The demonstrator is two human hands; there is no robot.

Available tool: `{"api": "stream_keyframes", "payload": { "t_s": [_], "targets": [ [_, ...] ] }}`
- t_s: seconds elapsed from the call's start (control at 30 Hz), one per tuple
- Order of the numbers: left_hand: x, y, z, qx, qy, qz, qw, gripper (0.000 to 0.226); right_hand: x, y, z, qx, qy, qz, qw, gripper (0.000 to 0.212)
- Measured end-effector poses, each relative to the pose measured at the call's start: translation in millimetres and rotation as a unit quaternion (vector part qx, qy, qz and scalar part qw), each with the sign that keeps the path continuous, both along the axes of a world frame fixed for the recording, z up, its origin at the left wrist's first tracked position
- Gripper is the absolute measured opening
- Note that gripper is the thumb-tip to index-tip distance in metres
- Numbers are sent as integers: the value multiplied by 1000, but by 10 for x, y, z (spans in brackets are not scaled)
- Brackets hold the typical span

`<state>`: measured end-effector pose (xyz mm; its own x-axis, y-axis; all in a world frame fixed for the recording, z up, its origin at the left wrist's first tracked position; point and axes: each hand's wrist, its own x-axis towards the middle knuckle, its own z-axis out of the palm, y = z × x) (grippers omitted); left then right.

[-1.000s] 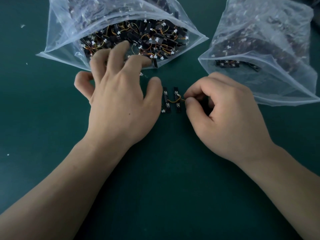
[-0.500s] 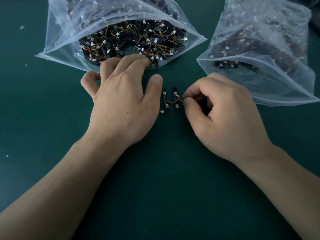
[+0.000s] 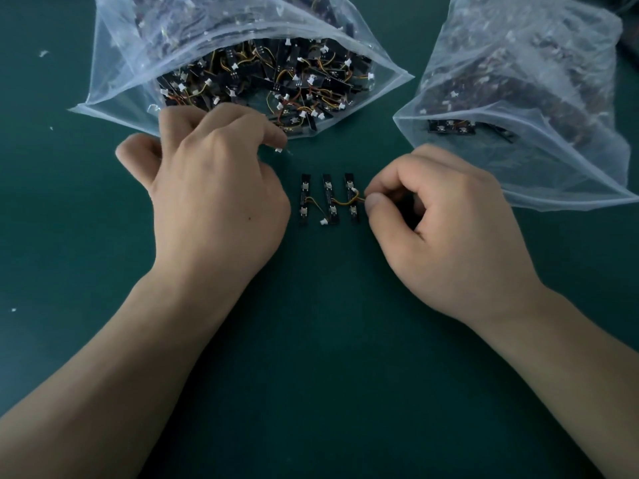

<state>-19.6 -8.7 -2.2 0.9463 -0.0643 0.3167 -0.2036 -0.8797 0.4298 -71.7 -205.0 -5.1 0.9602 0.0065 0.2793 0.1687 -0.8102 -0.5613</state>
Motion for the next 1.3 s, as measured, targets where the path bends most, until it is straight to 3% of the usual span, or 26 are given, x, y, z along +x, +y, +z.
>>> {"api": "stream_keyframes", "payload": {
  "t_s": [0.27,0.37,0.47,0.57,0.67,0.77,0.87,1.03,1.3],
  "targets": [
    [20,13,3,-30,-21,15,999,28,1,-7,-4,0,2,2,1000,9],
    [44,18,15,-77,-41,11,996,28,9,-14,-10,5,-2,0,1000,9],
    [69,18,41,-167,-77,-55,981,25,2,-16,-6,35,-32,-7,999,5],
    [78,-7,53,-268,-71,-104,955,19,-1,-14,-3,57,-72,-4,996,11],
    [53,-44,51,-418,33,-155,895,16,-16,-1,0,62,-99,15,993,23],
    [15,-73,46,-493,104,-207,838,16,-46,16,10,58,-93,42,993,45],
    [-9,-85,32,-488,139,-245,826,15,-51,27,4,52,-84,78,992,64],
    [2,-75,-8,-448,151,-251,844,15,-22,12,3,42,-97,87,991,52],
    [10,-84,-4,-457,124,-236,849,11,-32,26,13,33,-69,65,995,66]
  ]
}}
